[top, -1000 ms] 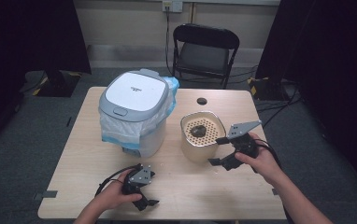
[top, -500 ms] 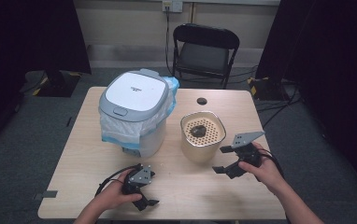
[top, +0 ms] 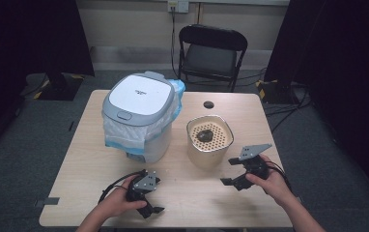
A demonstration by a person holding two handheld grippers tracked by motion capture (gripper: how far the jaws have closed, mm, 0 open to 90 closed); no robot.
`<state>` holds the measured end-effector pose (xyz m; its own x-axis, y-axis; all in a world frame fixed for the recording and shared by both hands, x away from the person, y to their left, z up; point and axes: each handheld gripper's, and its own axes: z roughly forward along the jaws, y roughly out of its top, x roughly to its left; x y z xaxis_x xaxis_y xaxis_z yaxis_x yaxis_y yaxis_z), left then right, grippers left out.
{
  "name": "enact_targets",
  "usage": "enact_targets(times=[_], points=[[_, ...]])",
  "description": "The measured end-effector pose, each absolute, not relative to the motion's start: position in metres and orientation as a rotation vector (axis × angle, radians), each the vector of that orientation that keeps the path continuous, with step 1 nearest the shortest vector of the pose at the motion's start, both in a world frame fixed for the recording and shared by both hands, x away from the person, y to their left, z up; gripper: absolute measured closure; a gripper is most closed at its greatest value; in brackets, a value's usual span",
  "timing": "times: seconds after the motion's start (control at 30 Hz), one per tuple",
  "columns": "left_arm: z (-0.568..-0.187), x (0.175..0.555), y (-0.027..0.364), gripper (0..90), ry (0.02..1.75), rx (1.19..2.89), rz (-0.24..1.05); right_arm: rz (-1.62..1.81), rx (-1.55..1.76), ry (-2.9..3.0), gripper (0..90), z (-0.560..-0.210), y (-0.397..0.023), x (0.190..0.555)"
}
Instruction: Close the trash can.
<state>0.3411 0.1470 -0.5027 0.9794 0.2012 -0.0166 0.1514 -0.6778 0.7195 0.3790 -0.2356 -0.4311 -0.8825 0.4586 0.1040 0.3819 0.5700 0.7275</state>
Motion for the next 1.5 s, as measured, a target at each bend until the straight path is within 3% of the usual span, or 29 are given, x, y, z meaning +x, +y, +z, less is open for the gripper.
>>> enact_targets(times=[1.5], points=[[-0.503,0.341,0.147,0.0,0.244,2.327,0.081,1.143,0.729,2.711,14.7,-0.484,-0.237,0.373]])
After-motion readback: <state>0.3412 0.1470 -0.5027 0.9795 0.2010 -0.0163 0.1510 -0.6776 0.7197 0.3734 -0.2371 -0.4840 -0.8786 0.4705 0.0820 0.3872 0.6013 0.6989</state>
